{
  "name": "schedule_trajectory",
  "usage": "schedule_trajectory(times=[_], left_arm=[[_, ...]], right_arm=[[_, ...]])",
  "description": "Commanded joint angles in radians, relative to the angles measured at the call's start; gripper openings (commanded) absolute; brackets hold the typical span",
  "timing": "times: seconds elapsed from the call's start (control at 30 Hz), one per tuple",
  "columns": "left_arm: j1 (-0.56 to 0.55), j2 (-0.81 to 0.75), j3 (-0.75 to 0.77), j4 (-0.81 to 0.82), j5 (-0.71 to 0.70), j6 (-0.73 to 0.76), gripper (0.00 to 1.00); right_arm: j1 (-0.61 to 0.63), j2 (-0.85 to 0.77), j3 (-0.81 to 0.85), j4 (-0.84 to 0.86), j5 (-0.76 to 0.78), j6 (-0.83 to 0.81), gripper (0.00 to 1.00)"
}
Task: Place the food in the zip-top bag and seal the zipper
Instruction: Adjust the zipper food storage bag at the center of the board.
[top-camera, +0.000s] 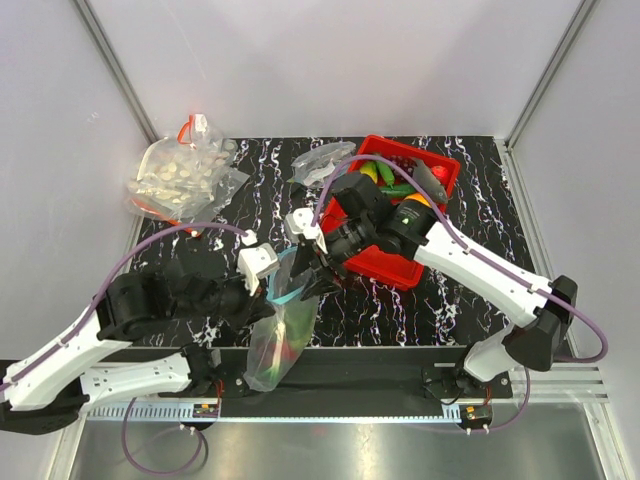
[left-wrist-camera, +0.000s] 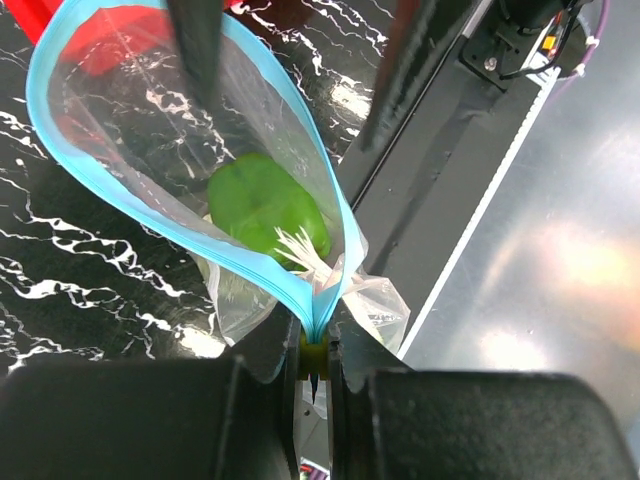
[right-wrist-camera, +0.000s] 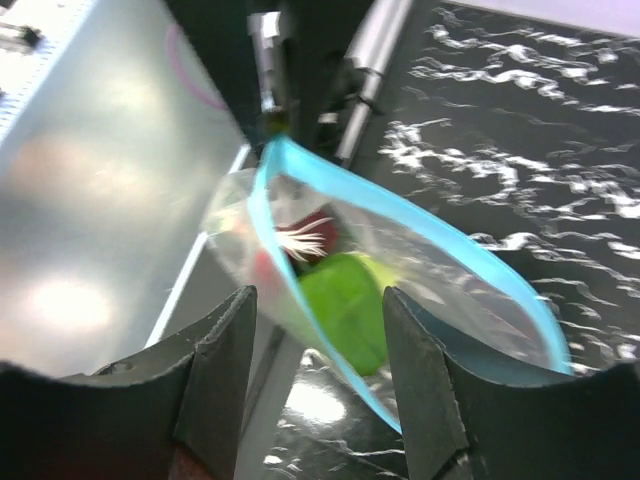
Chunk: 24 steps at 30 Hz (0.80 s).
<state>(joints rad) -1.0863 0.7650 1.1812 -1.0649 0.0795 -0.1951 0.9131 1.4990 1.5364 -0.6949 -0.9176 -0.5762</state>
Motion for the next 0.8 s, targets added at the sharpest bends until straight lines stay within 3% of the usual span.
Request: schedule_trajectory(times=[0.0, 0.1, 0.27, 0.47, 0.63, 0.73, 0.77], left_arm=[[-0.003, 0.026, 0.098, 0.029, 0.000, 0.037, 0.00], [-0.001, 0.042, 0.123, 0.032, -0.004, 0.052, 0.00], [0.026, 0.065, 0.121, 0.072, 0.017, 0.078, 0.00], [0.198, 0.112, 0.086, 0.140, 0.212, 0.141, 0.00], [0.321, 0.164, 0.104, 0.238, 0.383, 0.160, 0.05], [0.385, 0.212, 0.094, 0.316, 0.512, 0.148, 0.22], [0.396, 0.227, 0.089, 0.333, 0.567, 0.143, 0.39]], right_arm=[[0.013, -0.011, 0.025, -0.066, -0.106, -0.031, 0.59], [0.024, -0.040, -0.022, -0.042, -0.099, 0.004, 0.52], [0.030, -0.074, -0.058, -0.005, -0.004, 0.091, 0.02], [0.033, -0.199, -0.137, 0.107, 0.143, 0.232, 0.00], [0.085, -0.316, -0.205, 0.185, 0.402, 0.390, 0.00], [0.107, -0.373, -0.260, 0.222, 0.564, 0.458, 0.00], [0.107, -0.378, -0.269, 0.227, 0.600, 0.473, 0.00]])
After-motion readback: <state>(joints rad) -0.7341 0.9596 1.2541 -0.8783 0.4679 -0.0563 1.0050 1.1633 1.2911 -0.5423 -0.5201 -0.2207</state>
